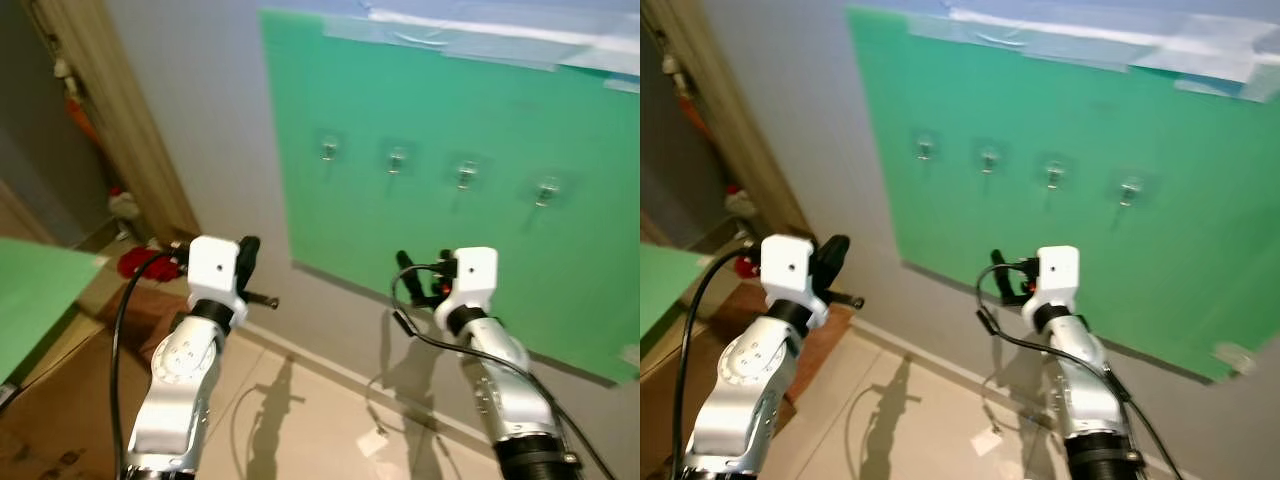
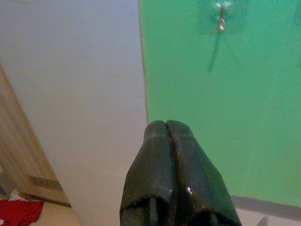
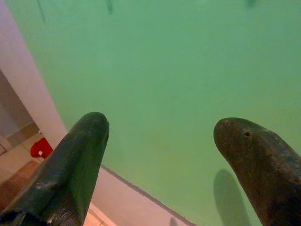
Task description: Hang keys on a hook
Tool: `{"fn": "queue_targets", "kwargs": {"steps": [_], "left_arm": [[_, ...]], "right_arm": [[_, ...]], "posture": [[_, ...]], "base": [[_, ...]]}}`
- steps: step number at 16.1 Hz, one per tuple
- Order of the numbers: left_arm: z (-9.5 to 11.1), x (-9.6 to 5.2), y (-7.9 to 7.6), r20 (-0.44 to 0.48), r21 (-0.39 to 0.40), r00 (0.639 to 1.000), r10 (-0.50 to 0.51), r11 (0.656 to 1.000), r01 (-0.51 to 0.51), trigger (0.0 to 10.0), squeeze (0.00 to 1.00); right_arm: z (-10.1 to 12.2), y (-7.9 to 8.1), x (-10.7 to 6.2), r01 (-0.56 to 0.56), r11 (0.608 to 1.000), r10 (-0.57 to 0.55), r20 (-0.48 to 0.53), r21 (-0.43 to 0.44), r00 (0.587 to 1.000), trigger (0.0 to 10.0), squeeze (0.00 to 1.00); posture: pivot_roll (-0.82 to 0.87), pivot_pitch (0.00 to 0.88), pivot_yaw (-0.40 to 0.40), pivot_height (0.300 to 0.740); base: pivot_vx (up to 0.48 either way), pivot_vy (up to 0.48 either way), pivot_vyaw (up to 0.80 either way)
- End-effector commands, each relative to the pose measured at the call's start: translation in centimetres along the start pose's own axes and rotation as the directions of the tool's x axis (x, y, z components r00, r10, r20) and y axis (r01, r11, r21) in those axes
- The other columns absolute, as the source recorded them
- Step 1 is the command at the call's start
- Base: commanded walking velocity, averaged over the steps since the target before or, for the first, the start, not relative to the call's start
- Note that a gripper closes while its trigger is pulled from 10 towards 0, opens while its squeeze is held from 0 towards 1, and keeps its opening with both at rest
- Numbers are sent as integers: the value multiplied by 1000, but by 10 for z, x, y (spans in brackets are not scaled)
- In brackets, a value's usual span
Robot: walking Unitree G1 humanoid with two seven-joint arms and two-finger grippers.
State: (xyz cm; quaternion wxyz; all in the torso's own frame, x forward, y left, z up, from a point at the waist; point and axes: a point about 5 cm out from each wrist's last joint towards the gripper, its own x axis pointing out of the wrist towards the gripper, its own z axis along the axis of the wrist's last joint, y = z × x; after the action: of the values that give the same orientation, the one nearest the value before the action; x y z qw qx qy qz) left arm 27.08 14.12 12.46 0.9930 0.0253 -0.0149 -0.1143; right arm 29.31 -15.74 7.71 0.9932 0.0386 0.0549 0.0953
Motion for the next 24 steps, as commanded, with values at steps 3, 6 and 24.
{"fn": "queue_targets", "kwargs": {"steps": [3,6,24], "left_arm": [[4,2,7,-11,-23,1000,7,1000,-7,10000,0],[7,8,9,-20,-33,1000,-6,999,6,10000,0],[0,17,9,-65,86,998,-17,996,22,10000,0]], "right_arm": [[0,10,4,-30,999,30,9,19,1000,10000,0],[-2,11,2,-34,999,34,2,18,999,10000,0],[-3,14,-3,-81,997,81,7,6,997,10000,0]], "posture": [[-45,0,80,740],[-50,0,84,740],[-66,0,92,740]], "base": [[0,460,0],[0,465,0],[0,182,449]]}}
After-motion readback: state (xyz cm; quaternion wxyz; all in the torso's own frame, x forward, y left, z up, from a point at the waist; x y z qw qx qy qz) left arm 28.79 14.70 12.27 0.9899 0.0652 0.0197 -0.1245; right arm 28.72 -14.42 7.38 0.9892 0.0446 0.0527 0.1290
